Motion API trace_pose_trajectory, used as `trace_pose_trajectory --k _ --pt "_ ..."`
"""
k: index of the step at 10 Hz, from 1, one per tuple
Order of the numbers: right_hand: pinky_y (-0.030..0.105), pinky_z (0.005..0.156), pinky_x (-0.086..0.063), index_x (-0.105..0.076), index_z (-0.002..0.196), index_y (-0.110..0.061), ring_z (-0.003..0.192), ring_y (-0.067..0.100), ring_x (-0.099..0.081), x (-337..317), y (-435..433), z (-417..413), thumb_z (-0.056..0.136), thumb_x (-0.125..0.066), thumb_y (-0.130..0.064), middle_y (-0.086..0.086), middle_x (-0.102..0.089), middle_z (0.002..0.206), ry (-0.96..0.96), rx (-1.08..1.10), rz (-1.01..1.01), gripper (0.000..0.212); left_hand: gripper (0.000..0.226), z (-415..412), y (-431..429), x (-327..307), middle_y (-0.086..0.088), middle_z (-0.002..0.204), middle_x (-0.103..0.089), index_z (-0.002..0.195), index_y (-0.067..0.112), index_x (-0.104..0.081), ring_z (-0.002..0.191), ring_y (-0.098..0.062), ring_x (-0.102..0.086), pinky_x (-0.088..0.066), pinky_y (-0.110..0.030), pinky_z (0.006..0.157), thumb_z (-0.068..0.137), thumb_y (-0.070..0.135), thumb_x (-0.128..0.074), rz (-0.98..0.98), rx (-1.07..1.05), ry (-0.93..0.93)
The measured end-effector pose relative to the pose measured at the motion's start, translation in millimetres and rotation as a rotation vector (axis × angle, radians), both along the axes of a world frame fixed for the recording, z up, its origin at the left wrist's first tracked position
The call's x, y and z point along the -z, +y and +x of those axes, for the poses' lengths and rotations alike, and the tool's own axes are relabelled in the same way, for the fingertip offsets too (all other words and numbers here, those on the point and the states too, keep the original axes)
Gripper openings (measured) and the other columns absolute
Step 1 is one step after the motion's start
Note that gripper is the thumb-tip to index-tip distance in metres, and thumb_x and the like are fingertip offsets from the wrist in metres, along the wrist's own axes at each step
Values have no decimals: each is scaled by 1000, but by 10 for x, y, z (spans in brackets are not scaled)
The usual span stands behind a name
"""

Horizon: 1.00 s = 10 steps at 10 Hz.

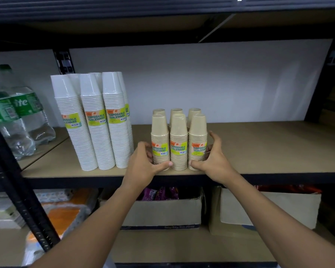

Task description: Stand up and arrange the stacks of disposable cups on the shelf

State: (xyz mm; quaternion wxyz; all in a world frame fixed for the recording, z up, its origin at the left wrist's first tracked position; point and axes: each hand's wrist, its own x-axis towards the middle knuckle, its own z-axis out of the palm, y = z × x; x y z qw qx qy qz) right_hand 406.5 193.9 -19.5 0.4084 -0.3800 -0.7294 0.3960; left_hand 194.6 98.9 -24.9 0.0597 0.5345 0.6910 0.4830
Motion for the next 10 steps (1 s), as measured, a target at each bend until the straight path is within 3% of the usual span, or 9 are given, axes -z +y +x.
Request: trace_pose_trajectory --k 6,8,10 --pt "24 86 -46 -6 155 -29 110 11 -56 22 33 -13 72 -87 -17 -12 -49 113 -12 0 9 117 74 41 0 6 7 96 -56 109 25 -44 84 -10 -58 -54 -29 71 58 61 -85 -1 -40 15" --pt "32 94 -49 -8 154 -32 114 14 -55 -3 12 -1 69 -89 -21 -4 -50 119 -26 4 -1 118 76 78 -56 -23 8 102 -55 111 26 -43 89 -7 -57 -47 -20 70 58 60 -85 13 -26 3" --pt "46 103 -48 -11 152 -39 120 16 -52 -90 -89 73 58 -88 -47 3 -45 132 -46 66 1 122 77 146 -185 -131 5 108 -52 121 22 -43 93 -8 -55 -47 -23 73 67 66 -76 69 -78 5"
